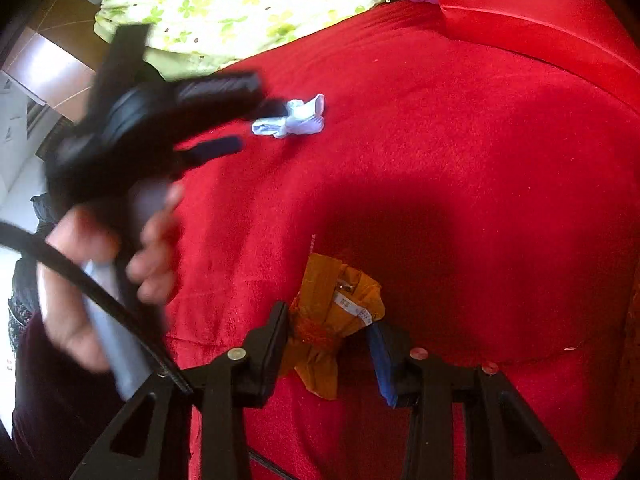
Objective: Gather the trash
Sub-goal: 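Grasp the orange wrapper with the right tool while the left tool grasps the blue-white tissue, then lift the orange wrapper and tissue and carry them toward the basket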
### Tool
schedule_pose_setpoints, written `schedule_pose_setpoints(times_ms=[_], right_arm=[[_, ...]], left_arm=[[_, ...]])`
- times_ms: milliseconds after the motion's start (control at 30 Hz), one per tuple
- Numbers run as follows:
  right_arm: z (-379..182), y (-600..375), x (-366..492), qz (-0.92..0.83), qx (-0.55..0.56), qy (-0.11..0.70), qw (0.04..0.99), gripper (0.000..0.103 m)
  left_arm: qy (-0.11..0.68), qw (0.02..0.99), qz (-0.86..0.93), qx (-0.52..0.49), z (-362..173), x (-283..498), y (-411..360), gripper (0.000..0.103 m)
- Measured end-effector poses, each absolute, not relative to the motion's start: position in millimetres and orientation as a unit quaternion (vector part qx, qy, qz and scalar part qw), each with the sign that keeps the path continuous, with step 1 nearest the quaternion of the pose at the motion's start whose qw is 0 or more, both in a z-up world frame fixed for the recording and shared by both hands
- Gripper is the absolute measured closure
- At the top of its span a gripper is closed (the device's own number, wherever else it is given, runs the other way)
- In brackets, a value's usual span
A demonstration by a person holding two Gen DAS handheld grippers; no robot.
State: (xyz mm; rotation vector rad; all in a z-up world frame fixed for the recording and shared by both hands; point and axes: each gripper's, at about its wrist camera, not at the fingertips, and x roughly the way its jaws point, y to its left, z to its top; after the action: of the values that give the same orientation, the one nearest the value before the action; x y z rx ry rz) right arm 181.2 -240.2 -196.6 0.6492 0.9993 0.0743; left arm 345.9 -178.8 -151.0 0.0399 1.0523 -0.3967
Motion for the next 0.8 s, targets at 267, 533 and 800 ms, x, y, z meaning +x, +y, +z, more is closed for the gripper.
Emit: schedule_pose_setpoints(times_ms=[267,533,800], right_arm=[[-194.9,-236.2,181.7,0.046,0.301,0.476,0.825,0.062],[-188.7,-233.6,183.1,0.047,0.292,0.473,0.83,0.062],[-179.4,-226.9,174.7,0.058,0.285,0.455,0.842,0.062]], left_arm=[[0.527,0.836,-0.153,-0.027,-179.5,359.9,-193.4,0.039],[0.501,0.846,-0.181,-0.01,-160.3,336.0,-189.7,0.081],[0.46,0.867,-0.193,0.019,-118.9,294.4,-132.5,0.081]])
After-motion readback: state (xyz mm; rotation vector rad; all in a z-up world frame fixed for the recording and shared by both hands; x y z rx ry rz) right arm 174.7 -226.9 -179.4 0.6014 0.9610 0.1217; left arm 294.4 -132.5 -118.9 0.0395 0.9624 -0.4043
